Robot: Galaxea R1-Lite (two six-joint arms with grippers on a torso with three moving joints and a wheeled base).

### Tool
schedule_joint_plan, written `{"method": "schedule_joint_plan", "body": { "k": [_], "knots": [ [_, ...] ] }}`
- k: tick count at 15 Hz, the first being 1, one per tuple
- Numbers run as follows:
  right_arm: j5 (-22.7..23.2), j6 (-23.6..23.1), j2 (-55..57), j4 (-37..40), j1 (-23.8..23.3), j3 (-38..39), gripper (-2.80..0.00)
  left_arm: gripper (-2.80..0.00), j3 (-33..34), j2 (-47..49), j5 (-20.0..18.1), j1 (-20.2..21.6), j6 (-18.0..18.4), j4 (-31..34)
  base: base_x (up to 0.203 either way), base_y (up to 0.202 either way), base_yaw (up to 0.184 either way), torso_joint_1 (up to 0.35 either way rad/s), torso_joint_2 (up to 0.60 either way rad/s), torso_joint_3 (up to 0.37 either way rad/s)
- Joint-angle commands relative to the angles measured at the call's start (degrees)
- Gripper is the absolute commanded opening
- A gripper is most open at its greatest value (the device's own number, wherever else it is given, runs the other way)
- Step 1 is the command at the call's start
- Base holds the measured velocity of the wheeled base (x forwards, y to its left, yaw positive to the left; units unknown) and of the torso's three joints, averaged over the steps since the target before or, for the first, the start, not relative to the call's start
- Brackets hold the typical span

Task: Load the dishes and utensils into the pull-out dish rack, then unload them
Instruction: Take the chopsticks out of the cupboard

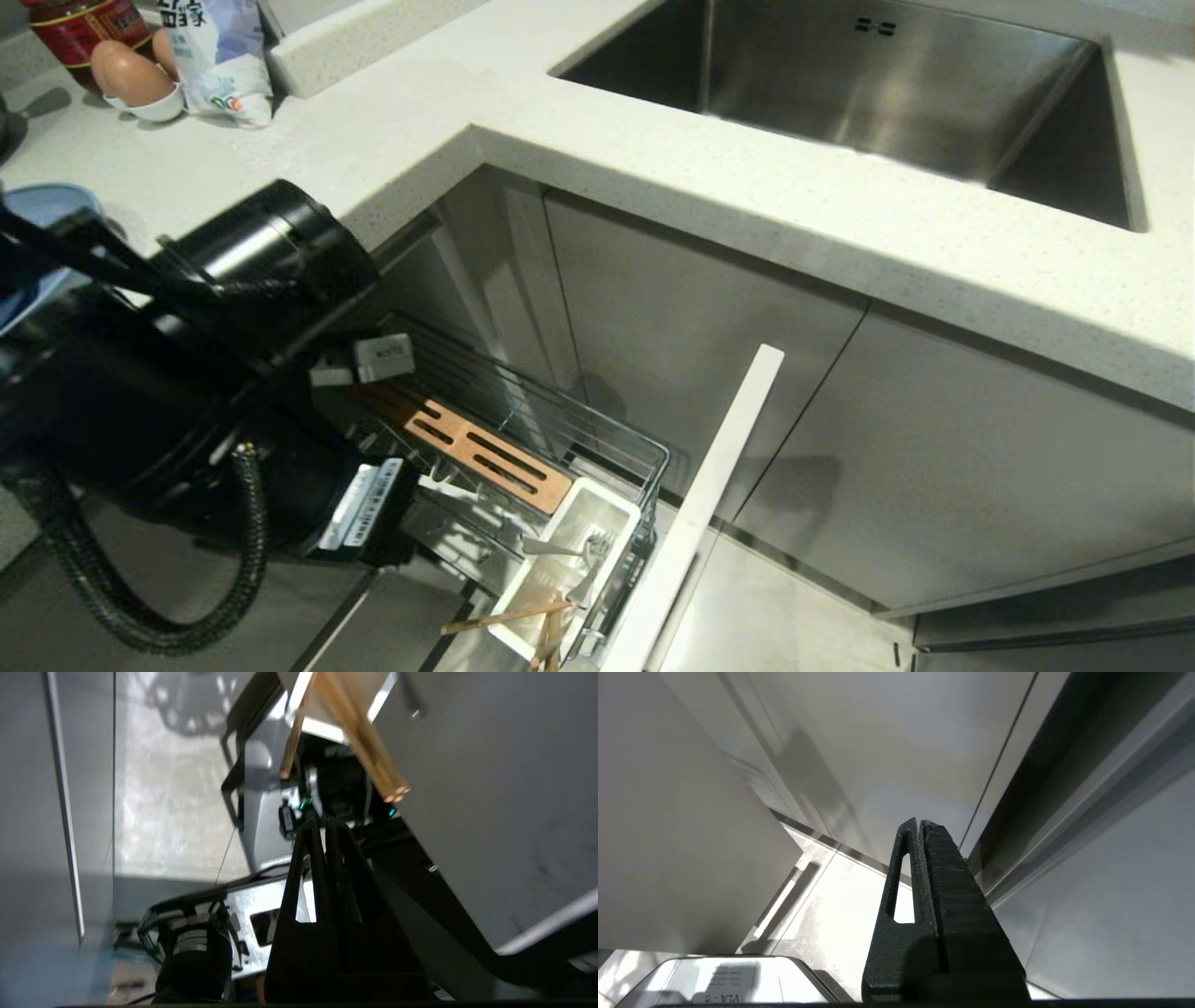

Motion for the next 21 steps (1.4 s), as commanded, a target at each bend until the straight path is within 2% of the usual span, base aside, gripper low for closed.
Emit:
{"method": "schedule_joint_plan", "body": {
  "k": [1,4,5,10,21],
  "knots": [
    [0.0,0.0,0.0,0.0,0.0,0.0,-2.8,-2.8,2.6,2.9,0.0,-1.0,-0.4,-0.2,0.0,0.0,0.0,0.0,0.0,0.0],
    [0.0,0.0,0.0,0.0,0.0,0.0,-2.8,-2.8,4.5,7.1,0.1,-1.7,-0.5,-0.5,0.0,0.0,0.0,0.0,0.0,0.0],
    [0.0,0.0,0.0,0.0,0.0,0.0,-2.8,0.0,4.8,8.2,0.1,-1.7,-0.5,0.0,0.0,0.0,0.0,0.0,0.0,0.0],
    [0.0,0.0,0.0,0.0,0.0,0.1,-2.8,0.0,4.8,13.5,0.0,-1.3,-0.1,3.3,0.0,0.0,0.0,0.0,0.0,0.0],
    [0.0,0.0,0.0,0.0,0.0,0.1,-2.8,0.0,4.7,24.1,-0.6,4.2,1.4,-0.1,0.0,0.0,0.0,0.0,0.0,0.0]
  ]
}}
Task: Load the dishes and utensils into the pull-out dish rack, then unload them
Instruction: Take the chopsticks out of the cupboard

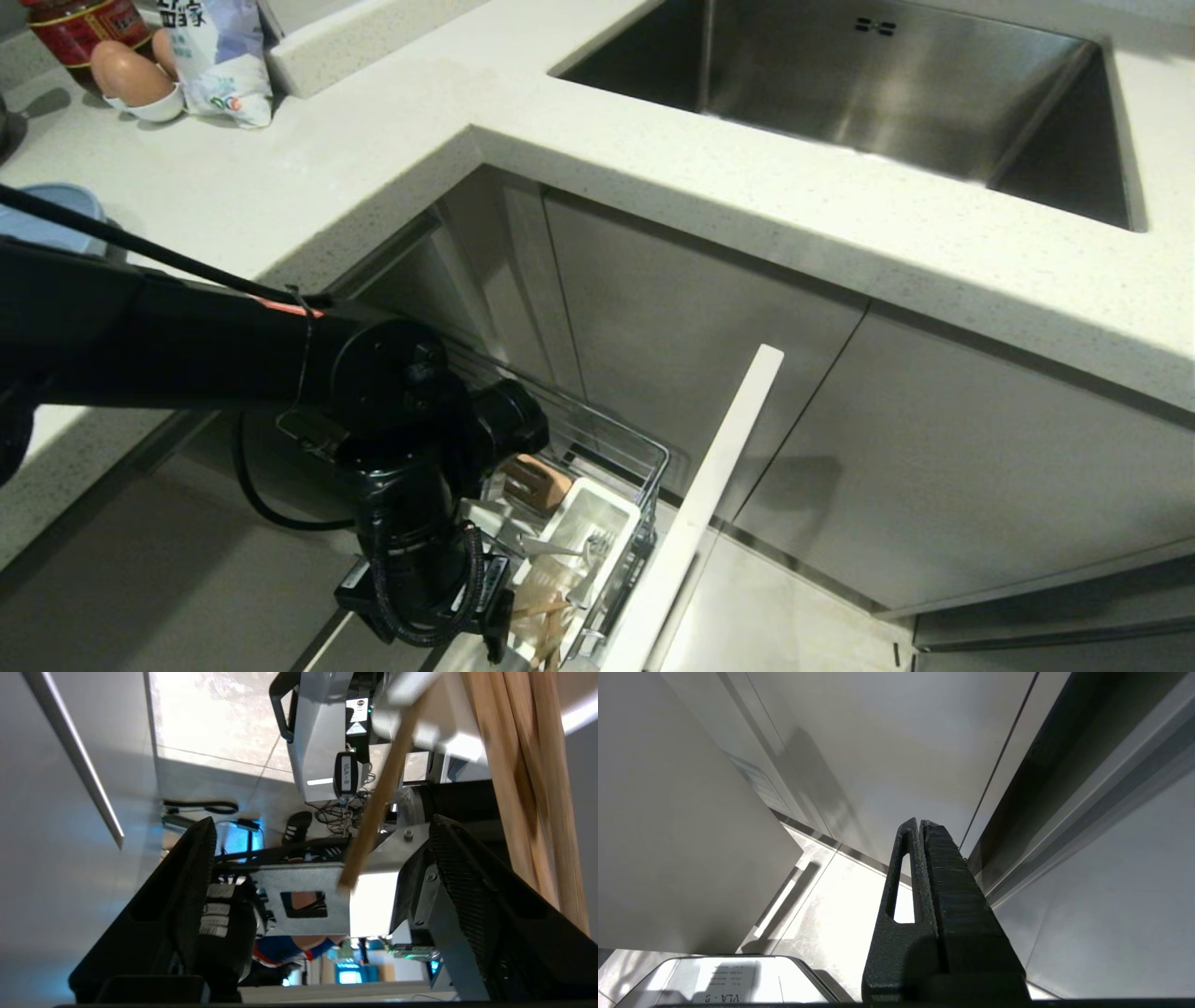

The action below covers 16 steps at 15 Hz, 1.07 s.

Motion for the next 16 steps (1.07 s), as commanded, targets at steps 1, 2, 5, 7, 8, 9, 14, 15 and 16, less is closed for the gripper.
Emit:
{"method": "schedule_joint_plan", "body": {
  "k": [1,2,5,7,8,9,14,15,16],
  "knots": [
    [0.0,0.0,0.0,0.0,0.0,0.0,-2.8,0.0,-0.2,2.3,-0.5,0.6,-0.1,-0.1,0.0,0.0,0.0,0.0,0.0,0.0],
    [0.0,0.0,0.0,0.0,0.0,0.0,-2.8,0.0,-0.4,3.0,-1.6,0.8,-0.1,-0.2,0.0,0.0,0.0,0.0,0.0,0.0],
    [0.0,0.0,0.0,0.0,0.0,0.0,-2.8,0.0,-1.0,4.3,-2.6,0.8,-0.1,-0.5,0.0,0.0,0.0,0.0,0.0,0.0],
    [0.0,0.0,0.0,0.0,0.0,0.1,-2.8,-2.8,-1.0,4.4,-2.6,0.8,-0.2,-1.5,0.0,0.0,0.0,0.0,0.0,0.0],
    [0.0,0.0,0.0,0.0,0.0,0.1,-2.8,-2.8,-1.0,4.4,-2.6,0.8,-0.2,-1.5,0.0,0.0,0.0,0.0,0.0,0.0],
    [0.0,0.0,0.0,0.0,0.0,0.1,-2.8,-2.8,-1.0,4.3,-2.6,0.8,-0.2,-1.6,0.0,0.0,0.0,0.0,0.0,0.0],
    [0.0,0.0,0.0,0.0,0.0,0.0,-2.8,-2.8,-2.5,3.0,-5.3,0.6,-0.9,-1.7,0.0,0.0,0.0,0.0,0.0,0.0],
    [0.0,0.0,0.0,0.0,0.0,0.1,-2.8,-2.8,-2.5,1.8,-6.0,0.5,-1.0,-1.5,0.0,0.0,0.0,0.0,0.0,0.0],
    [0.0,0.0,0.0,0.0,0.0,0.1,-2.8,-2.8,-2.5,0.5,-6.2,0.5,-1.0,-1.4,0.0,0.0,0.0,0.0,0.0,0.0]
  ]
}}
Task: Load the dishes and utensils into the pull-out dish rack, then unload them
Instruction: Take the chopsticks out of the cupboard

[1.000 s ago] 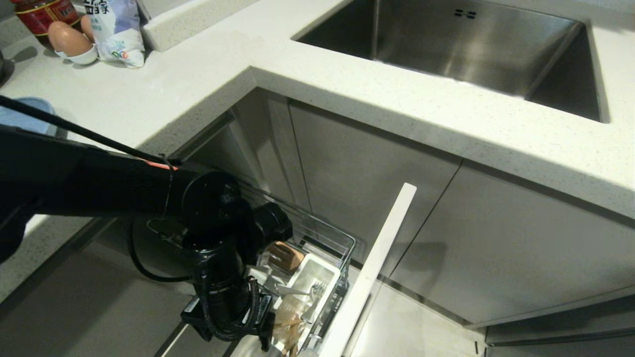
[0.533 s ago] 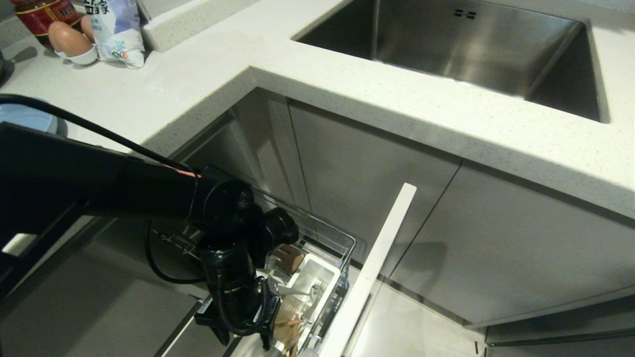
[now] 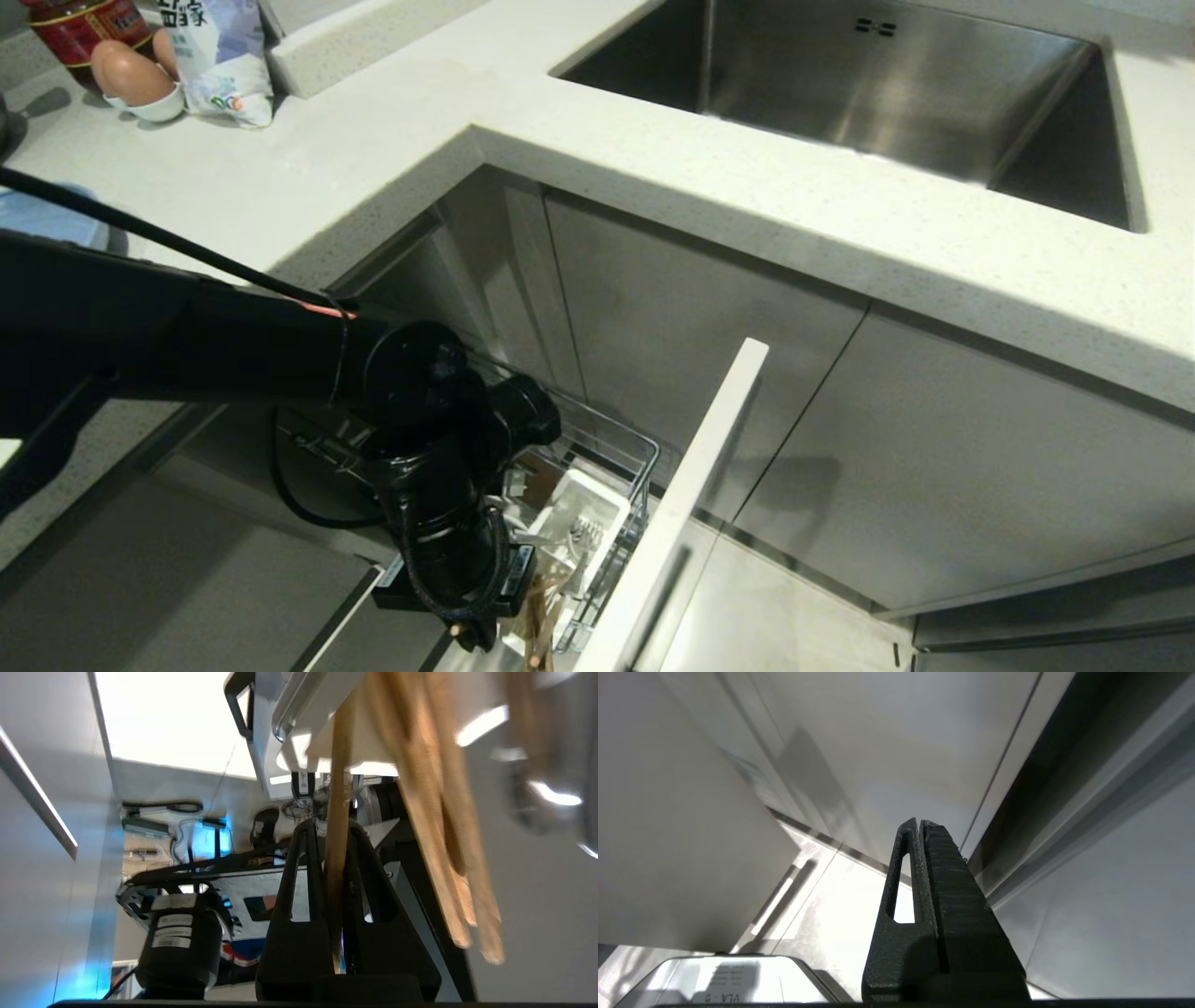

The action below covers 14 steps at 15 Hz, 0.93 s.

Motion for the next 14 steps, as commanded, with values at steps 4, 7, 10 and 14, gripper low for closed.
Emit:
{"method": "schedule_joint_plan", "body": {
  "k": [4,7,10,14],
  "knots": [
    [0.0,0.0,0.0,0.0,0.0,0.0,-2.8,-2.8,-0.8,-8.9,-0.2,-2.7,-0.1,5.4,0.0,0.0,0.0,0.0,0.0,0.0],
    [0.0,0.0,0.0,0.0,0.0,0.1,-2.8,-2.8,-2.5,-13.3,-0.3,-4.4,-0.1,9.2,0.0,0.0,0.0,0.0,0.0,0.0],
    [0.0,0.0,0.0,0.0,0.0,0.1,-2.8,-2.8,-6.3,-17.8,-0.5,-5.7,-0.1,15.3,0.0,0.0,0.0,0.0,0.0,0.0],
    [0.0,0.0,0.0,0.0,0.0,0.1,-2.8,-2.8,-14.6,-24.2,-0.8,-6.5,-0.1,23.5,0.0,0.0,0.0,0.0,0.0,0.0]
  ]
}}
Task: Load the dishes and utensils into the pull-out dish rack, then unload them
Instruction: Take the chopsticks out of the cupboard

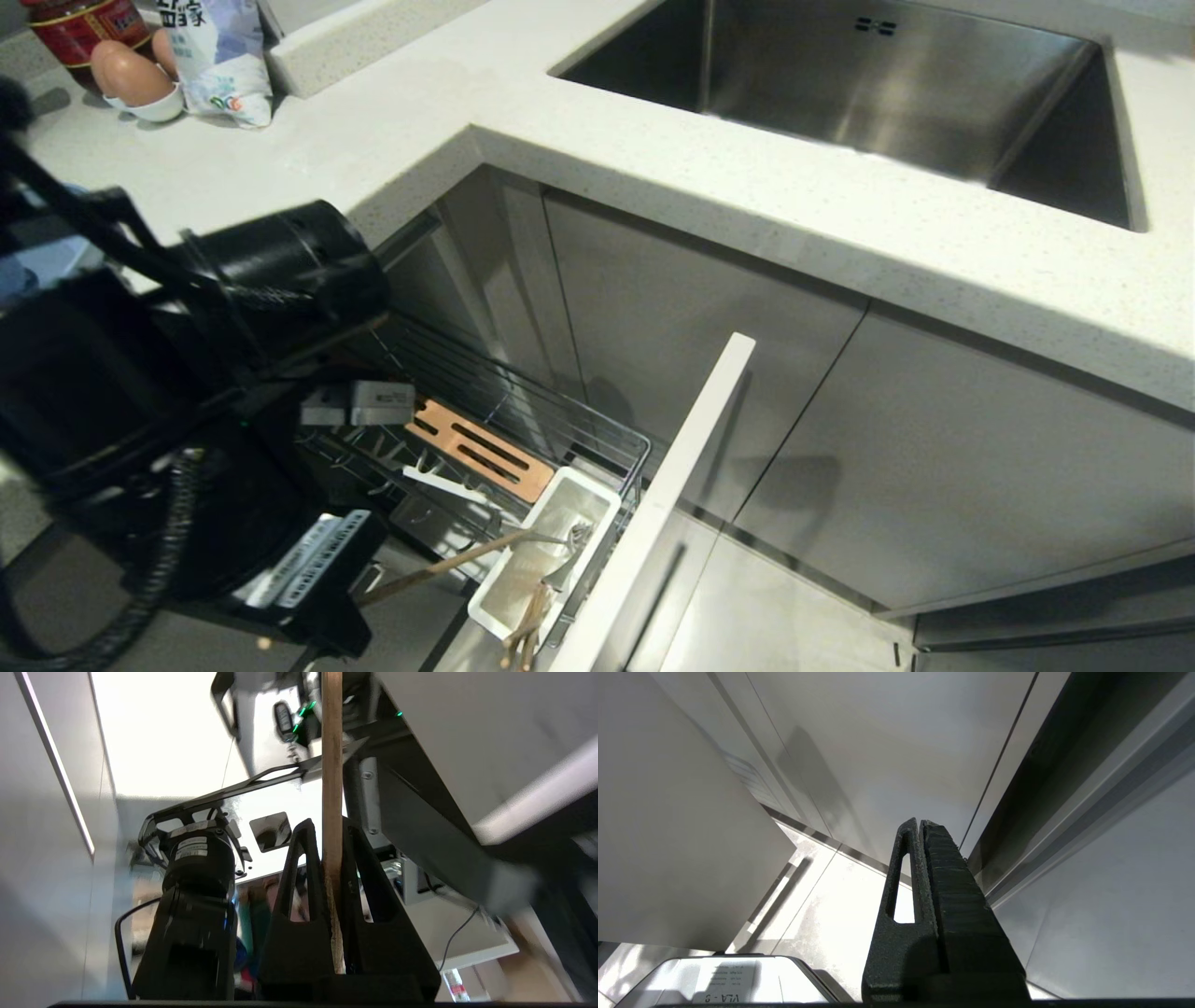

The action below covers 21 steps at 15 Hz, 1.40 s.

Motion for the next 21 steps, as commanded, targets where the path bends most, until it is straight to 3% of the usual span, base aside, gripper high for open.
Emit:
{"method": "schedule_joint_plan", "body": {
  "k": [1,5,7,9,11,14,16,18,19,21],
  "knots": [
    [0.0,0.0,0.0,0.0,0.0,0.0,-2.8,-2.8,-3.6,-5.0,0.0,-0.2,-0.2,1.9,0.0,0.0,0.0,0.0,0.0,0.0],
    [0.0,0.0,0.0,0.0,0.0,0.1,-2.8,-2.8,-13.3,-13.9,-0.6,-1.4,-1.9,1.4,0.0,0.0,0.0,0.0,0.0,0.0],
    [0.0,0.0,0.0,0.0,0.0,0.0,-2.8,-2.8,-14.2,-19.5,-0.7,-1.3,-4.5,-5.6,0.0,0.0,0.0,0.0,0.0,0.0],
    [0.0,0.0,0.0,0.0,0.0,0.0,-2.8,-2.8,-13.4,-26.1,-0.5,1.4,-5.5,-16.2,0.0,0.0,0.0,0.0,0.0,0.0],
    [0.0,0.0,0.0,0.0,0.0,0.0,-2.8,-2.8,-11.8,-30.2,-0.4,9.7,-5.7,-24.9,0.0,0.0,0.0,0.0,0.0,0.0],
    [0.0,0.0,0.0,0.0,0.0,0.0,-2.8,-2.8,-9.7,-34.8,0.6,27.8,-5.6,-32.6,0.0,0.0,0.0,0.0,0.0,0.0],
    [0.0,0.0,0.0,0.0,0.0,0.0,-2.8,-2.8,-8.5,-37.0,4.9,39.9,-5.4,-34.0,0.0,0.0,0.0,0.0,0.0,0.0],
    [0.0,0.0,0.0,0.0,0.0,0.1,-2.8,-2.8,-5.5,-39.2,13.3,49.5,-3.3,-31.4,0.0,0.0,0.0,0.0,0.0,0.0],
    [0.0,0.0,0.0,0.0,0.0,0.0,-2.8,-2.8,-2.9,-40.1,17.3,52.6,-2.1,-26.7,0.0,0.0,0.0,0.0,0.0,0.0],
    [0.0,0.0,0.0,0.0,0.0,0.0,-2.8,-2.8,1.9,-40.6,19.8,56.4,-0.7,-17.7,0.0,0.0,0.0,0.0,0.0,0.0]
  ]
}}
